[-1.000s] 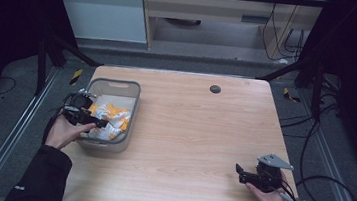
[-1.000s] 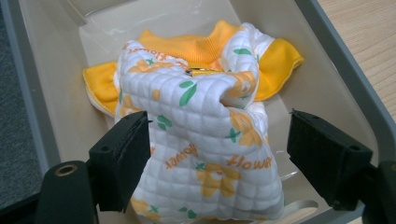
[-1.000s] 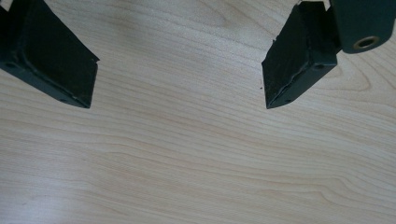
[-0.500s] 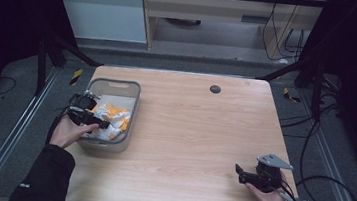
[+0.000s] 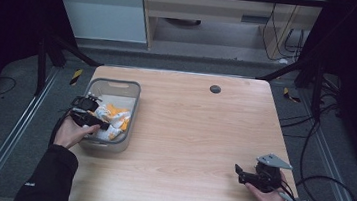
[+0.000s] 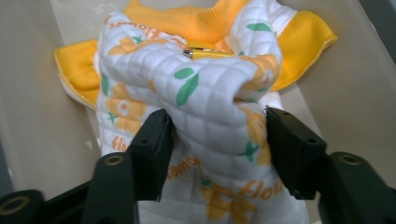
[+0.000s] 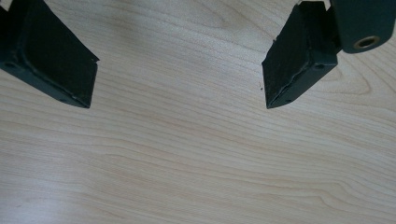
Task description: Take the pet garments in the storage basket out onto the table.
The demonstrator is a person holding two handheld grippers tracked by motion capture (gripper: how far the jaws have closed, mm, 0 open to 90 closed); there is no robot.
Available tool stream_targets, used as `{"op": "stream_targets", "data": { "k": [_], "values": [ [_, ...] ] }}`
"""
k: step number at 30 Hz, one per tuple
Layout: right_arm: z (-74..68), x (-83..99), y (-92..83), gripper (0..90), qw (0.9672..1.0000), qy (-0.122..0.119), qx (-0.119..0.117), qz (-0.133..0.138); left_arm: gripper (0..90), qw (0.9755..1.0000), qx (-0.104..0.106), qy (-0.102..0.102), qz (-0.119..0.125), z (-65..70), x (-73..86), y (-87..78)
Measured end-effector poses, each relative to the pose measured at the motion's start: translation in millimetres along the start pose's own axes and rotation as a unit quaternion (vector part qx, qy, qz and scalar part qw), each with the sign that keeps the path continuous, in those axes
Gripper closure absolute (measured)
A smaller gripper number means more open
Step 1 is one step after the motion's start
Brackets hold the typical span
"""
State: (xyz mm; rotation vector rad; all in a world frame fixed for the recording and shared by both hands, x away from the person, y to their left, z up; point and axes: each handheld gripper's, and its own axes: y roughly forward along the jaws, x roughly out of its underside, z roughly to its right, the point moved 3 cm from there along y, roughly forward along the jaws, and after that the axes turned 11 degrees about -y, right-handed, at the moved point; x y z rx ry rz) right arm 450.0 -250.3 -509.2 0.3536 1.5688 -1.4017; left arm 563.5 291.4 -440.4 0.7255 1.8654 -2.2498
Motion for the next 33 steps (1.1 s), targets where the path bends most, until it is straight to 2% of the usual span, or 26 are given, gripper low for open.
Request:
{"op": "stream_targets", "data": {
  "k": [3, 5, 6, 12, 19, 23, 29, 30, 33],
  "values": [
    [-0.2, 0.0, 0.1, 10.1, 1.0000, 0.000, -0.001, -0.001, 53.9, 1.0000, 0.002, -0.003, -0.004, -0.2, 0.0, 0.8],
    [-0.1, -0.1, 0.1, 10.1, 1.0000, -0.003, -0.001, 0.000, 56.4, 1.0000, 0.003, -0.003, -0.006, -0.5, 0.0, 1.4],
    [-0.2, -0.1, 0.1, 10.1, 1.0000, -0.003, -0.002, 0.000, 61.5, 1.0000, 0.003, -0.002, -0.009, -0.5, 0.1, 1.6],
    [-0.5, 0.1, 0.5, 10.1, 1.0000, -0.004, -0.002, -0.001, 70.7, 1.0000, -0.001, 0.001, -0.007, 0.3, 1.1, 0.1],
    [-0.5, 0.1, 0.5, 10.1, 1.0000, -0.004, -0.002, -0.001, 73.4, 1.0000, 0.002, -0.002, 0.004, 1.1, 1.2, -4.8],
    [-1.3, -0.2, 0.1, 10.1, 1.0000, 0.002, -0.006, -0.003, 74.1, 1.0000, 0.007, 0.000, 0.001, 2.2, 0.6, -9.7],
    [-0.6, 0.1, 0.7, 10.1, 1.0000, -0.003, -0.003, -0.002, 74.4, 0.9999, 0.013, 0.003, 0.000, 4.0, -5.0, -21.4],
    [-1.2, -0.2, 0.2, 10.1, 1.0000, 0.002, -0.006, -0.002, 74.4, 0.9999, 0.011, 0.004, 0.001, 4.2, -5.7, -22.9],
    [-0.4, 0.1, 0.6, 10.1, 1.0000, -0.004, -0.002, -0.001, 74.5, 0.9999, 0.009, 0.005, 0.007, 5.1, -8.0, -29.3]
  ]
}}
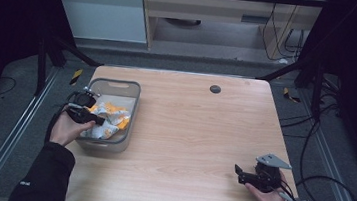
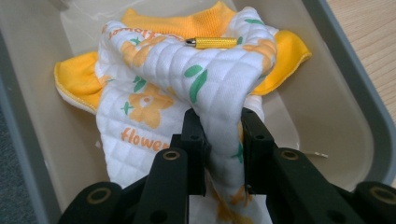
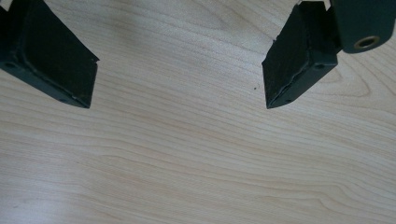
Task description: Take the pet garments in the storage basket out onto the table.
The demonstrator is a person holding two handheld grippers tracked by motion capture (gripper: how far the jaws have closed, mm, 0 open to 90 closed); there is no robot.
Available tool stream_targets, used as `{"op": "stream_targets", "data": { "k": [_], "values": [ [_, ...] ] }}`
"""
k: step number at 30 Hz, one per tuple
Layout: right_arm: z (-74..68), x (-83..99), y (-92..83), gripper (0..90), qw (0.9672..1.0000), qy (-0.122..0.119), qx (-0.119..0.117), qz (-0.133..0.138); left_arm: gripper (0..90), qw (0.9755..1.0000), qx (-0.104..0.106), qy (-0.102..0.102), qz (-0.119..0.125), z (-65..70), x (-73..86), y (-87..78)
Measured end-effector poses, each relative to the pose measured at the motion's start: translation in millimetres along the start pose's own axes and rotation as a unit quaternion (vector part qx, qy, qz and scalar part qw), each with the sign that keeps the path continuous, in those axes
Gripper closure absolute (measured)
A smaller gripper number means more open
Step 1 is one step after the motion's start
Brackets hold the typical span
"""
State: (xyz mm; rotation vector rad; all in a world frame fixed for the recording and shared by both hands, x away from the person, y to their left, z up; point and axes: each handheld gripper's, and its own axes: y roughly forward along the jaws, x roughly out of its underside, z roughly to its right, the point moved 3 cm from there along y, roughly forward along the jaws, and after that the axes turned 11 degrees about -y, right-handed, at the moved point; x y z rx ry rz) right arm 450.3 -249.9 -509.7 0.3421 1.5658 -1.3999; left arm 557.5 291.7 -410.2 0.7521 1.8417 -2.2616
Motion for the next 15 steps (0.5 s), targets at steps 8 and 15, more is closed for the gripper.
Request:
{"op": "stream_targets", "data": {
  "k": [8, 15],
  "values": [
    [-0.1, -0.1, 0.4, 10.1, 1.0000, 0.001, -0.001, 0.000, 74.9, 0.9999, -0.002, 0.005, 0.015, 1.5, -6.4, -18.2],
    [-0.1, -0.2, 0.1, 10.1, 1.0000, 0.001, -0.001, 0.001, 75.1, 0.9994, -0.001, 0.005, 0.033, 2.1, -11.9, -35.5]
  ]
}}
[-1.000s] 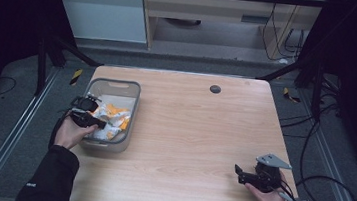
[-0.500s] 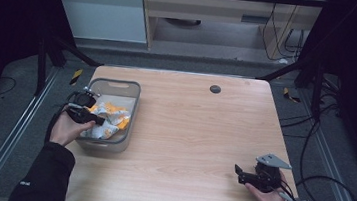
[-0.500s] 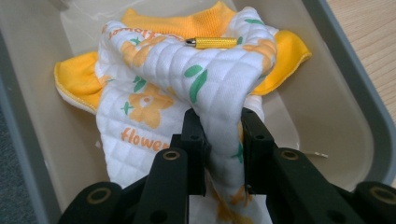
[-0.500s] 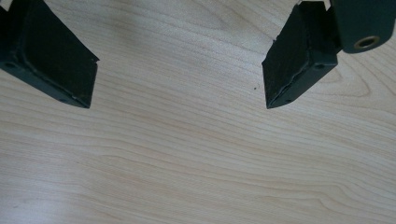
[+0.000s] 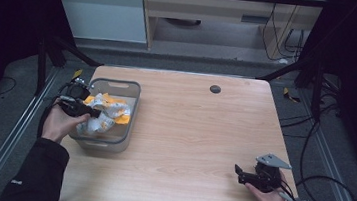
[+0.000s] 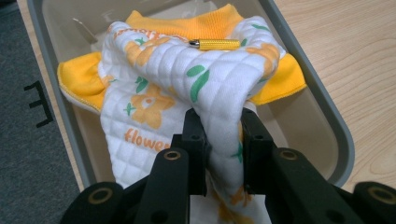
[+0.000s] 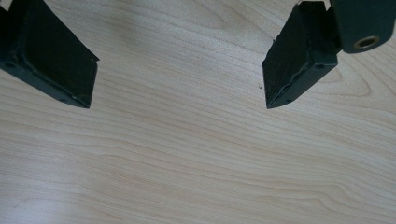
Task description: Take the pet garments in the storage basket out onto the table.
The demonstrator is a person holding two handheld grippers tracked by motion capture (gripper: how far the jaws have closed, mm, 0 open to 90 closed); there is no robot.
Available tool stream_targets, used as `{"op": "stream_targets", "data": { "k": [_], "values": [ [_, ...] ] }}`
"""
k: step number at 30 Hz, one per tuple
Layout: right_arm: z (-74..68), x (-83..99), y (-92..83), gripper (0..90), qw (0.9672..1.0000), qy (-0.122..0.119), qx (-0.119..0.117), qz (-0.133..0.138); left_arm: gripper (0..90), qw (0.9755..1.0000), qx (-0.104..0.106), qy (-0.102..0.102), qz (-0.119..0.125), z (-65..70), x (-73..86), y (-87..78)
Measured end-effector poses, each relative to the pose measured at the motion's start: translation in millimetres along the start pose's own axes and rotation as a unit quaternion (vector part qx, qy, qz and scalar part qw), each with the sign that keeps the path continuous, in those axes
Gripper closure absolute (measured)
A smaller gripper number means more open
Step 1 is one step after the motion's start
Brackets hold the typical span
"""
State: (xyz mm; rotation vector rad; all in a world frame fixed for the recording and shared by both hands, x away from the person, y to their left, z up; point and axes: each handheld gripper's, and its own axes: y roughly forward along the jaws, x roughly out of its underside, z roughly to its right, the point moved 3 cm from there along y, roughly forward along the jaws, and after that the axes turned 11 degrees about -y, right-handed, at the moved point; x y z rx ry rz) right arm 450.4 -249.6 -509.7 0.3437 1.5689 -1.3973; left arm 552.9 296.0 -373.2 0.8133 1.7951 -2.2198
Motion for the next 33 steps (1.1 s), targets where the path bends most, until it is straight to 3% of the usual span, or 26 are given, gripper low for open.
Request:
{"op": "stream_targets", "data": {
  "k": [18, 33],
  "values": [
    [0.2, 0.0, -0.1, 10.1, 1.0000, -0.003, 0.002, 0.001, 75.2, 0.9997, -0.007, 0.015, 0.016, 3.7, -10.3, -33.9],
    [0.3, -0.4, -0.9, 10.0, 1.0000, -0.004, 0.006, 0.005, 75.2, 0.9983, -0.003, 0.048, 0.035, 18.0, -11.3, -63.0]
  ]
}}
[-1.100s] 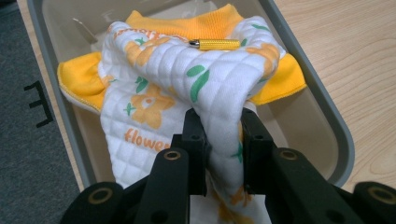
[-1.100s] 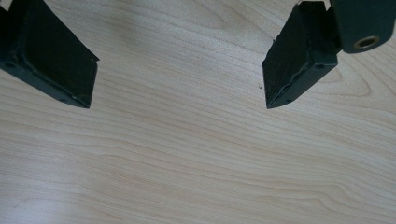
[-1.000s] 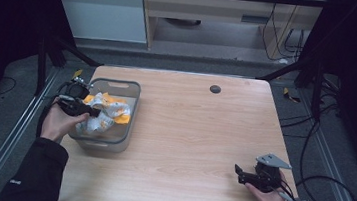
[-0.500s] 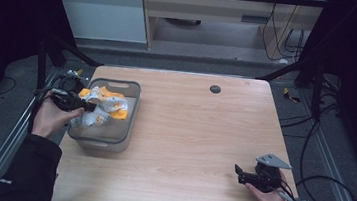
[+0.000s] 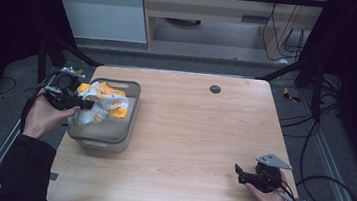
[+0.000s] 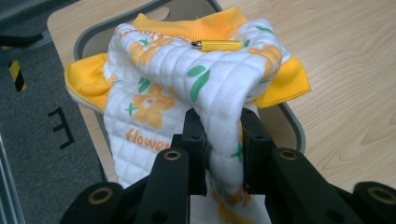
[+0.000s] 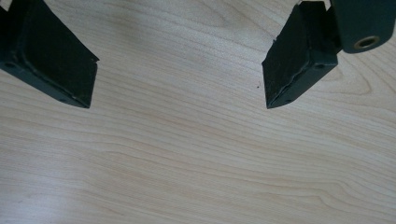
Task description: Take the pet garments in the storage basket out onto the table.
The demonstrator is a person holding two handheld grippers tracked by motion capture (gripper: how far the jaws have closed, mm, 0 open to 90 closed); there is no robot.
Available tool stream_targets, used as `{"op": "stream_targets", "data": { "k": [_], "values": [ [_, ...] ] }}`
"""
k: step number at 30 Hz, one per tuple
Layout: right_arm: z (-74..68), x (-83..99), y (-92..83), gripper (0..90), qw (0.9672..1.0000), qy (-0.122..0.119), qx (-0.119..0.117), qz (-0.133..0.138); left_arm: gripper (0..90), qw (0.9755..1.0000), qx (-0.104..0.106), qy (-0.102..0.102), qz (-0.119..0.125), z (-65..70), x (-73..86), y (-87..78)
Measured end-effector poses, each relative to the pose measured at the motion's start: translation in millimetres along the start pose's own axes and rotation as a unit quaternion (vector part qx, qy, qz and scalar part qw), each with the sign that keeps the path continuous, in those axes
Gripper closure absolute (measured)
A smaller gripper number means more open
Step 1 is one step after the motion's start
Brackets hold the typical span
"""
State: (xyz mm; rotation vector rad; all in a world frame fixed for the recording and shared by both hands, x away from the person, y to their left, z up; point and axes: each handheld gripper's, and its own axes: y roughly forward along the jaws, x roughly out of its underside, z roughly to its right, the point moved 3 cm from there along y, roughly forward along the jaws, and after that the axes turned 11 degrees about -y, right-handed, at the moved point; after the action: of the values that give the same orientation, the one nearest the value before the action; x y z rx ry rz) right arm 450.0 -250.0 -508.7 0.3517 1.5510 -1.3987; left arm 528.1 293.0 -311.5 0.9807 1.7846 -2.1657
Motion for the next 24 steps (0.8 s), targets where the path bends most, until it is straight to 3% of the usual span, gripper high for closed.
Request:
{"op": "stream_targets", "data": {
  "k": [14, 24],
  "values": [
    [-0.3, -0.2, -1.1, 9.9, 1.0000, 0.001, 0.000, 0.002, 75.2, 0.9990, 0.007, 0.044, 0.012, 24.5, -5.4, -23.1],
    [0.0, -0.4, -1.4, 9.8, 1.0000, 0.001, 0.002, 0.003, 75.1, 0.9969, 0.029, 0.072, 0.011, 42.9, -9.2, -24.4]
  ]
}}
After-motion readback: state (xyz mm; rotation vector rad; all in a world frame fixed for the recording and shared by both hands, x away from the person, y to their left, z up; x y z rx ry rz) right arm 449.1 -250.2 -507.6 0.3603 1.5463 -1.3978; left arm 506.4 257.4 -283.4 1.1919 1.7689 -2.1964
